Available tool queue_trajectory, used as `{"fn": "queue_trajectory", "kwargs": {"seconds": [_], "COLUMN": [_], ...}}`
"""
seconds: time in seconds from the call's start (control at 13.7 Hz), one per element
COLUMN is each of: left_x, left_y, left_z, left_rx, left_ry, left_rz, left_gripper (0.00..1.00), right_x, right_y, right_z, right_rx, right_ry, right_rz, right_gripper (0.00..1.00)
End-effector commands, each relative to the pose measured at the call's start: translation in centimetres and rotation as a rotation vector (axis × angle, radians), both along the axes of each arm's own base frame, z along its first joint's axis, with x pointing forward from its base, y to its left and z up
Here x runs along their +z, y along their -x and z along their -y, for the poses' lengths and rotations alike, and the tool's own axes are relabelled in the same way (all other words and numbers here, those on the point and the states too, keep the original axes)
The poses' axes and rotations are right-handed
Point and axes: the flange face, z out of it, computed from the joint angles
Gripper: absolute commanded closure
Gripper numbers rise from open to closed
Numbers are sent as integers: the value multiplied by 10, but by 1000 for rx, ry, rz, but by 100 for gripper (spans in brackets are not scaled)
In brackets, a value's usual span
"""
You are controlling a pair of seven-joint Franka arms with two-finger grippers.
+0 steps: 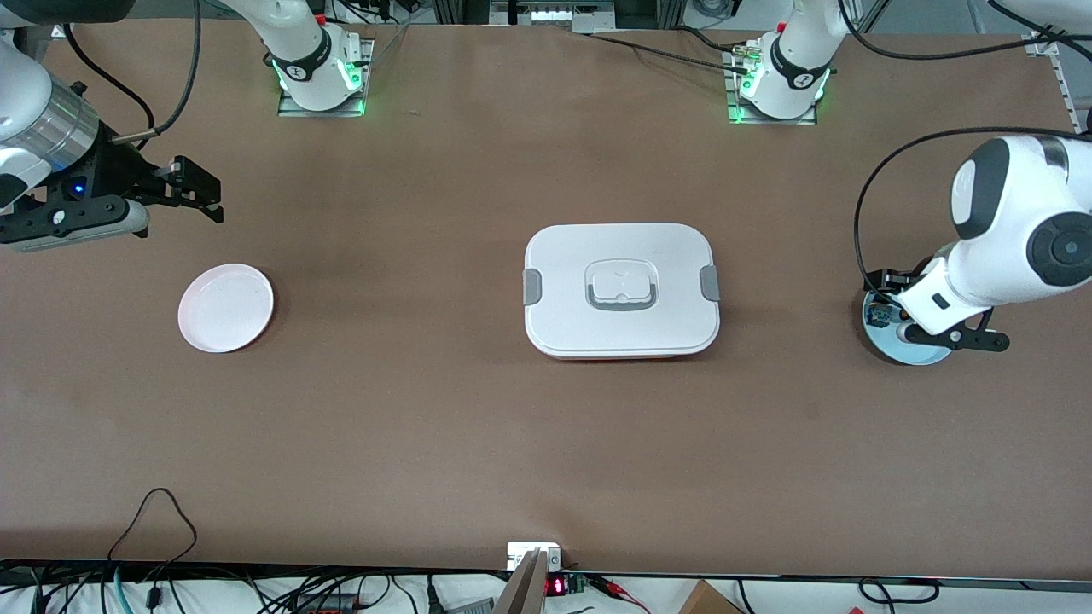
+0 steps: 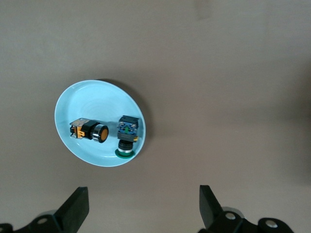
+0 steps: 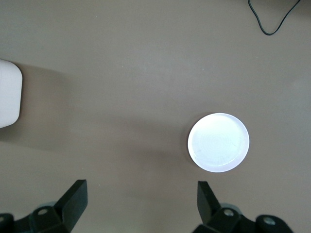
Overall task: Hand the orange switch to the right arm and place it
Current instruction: 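Lower the left gripper over the orange switch on the blue plate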
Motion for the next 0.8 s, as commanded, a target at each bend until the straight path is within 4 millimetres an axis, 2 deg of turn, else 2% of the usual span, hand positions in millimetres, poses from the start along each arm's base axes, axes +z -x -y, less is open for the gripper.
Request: {"fn": "queue_trajectory", "kwargs": {"seconds": [0.0,0.15,0.44,0.58,0.73], "left_x": [-16,-36,-76,-92,-103], "left_y": [-6,-3,3,6,11], "left_z": [-45,-80,-135,-152,-161], "left_rx": [-49,-60,-128,-139,-124], "left_ry": [16,48,107,153,240], "left_rz": [4,-14,-9,-2,8], "left_gripper": [0,0,0,0,0], "right_x": [6,6,6,6,6], "right_y": [2,2,2,3,3], "right_z": [-2,-3,-3,-7,-7], "right_rx": [-8,-6,-6,0,0], "right_ry": [-12,-14,-14,-14,-14], "right_rz": [-4,-4,-4,-4,-3], "right_gripper": [0,0,0,0,0]}}
